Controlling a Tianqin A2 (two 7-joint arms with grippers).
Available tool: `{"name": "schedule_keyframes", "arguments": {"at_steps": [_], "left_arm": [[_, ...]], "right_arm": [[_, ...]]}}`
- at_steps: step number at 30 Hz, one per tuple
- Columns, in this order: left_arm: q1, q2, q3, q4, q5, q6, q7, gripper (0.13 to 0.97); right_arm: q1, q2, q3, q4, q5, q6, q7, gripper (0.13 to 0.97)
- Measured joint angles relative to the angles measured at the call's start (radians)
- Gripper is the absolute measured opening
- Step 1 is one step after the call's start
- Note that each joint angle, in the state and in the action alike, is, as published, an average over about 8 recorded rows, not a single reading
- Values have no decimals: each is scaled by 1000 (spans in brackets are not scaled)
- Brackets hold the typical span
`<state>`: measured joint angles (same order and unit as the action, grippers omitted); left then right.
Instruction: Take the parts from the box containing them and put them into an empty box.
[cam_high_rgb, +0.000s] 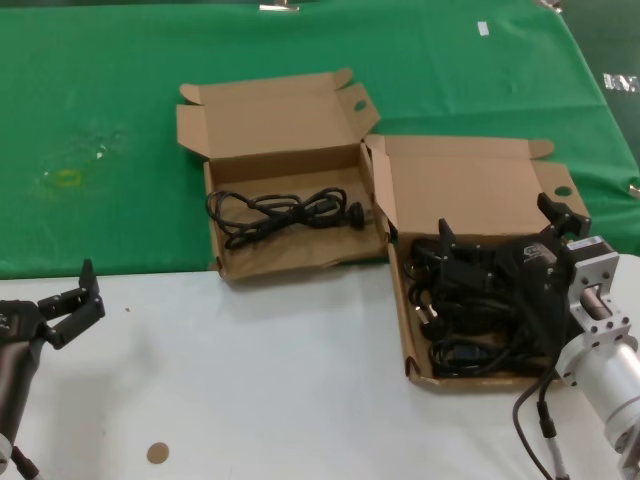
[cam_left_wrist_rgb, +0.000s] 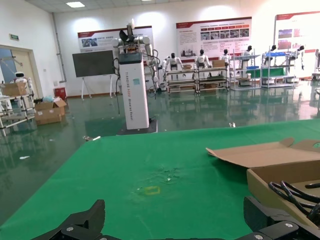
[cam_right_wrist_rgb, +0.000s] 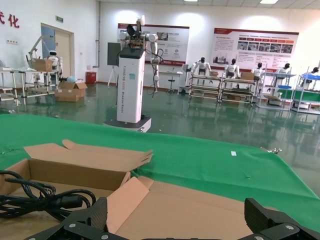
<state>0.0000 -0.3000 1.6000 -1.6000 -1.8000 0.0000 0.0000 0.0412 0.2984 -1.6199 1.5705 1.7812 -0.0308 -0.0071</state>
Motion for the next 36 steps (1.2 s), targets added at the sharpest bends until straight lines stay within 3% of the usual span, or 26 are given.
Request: {"name": "schedule_keyframes", "arguments": {"at_steps": [36], "left_arm": [[0, 0, 0, 0, 0, 0, 0, 966]], "right_arm": [[0, 0, 0, 0, 0, 0, 0, 966]]}}
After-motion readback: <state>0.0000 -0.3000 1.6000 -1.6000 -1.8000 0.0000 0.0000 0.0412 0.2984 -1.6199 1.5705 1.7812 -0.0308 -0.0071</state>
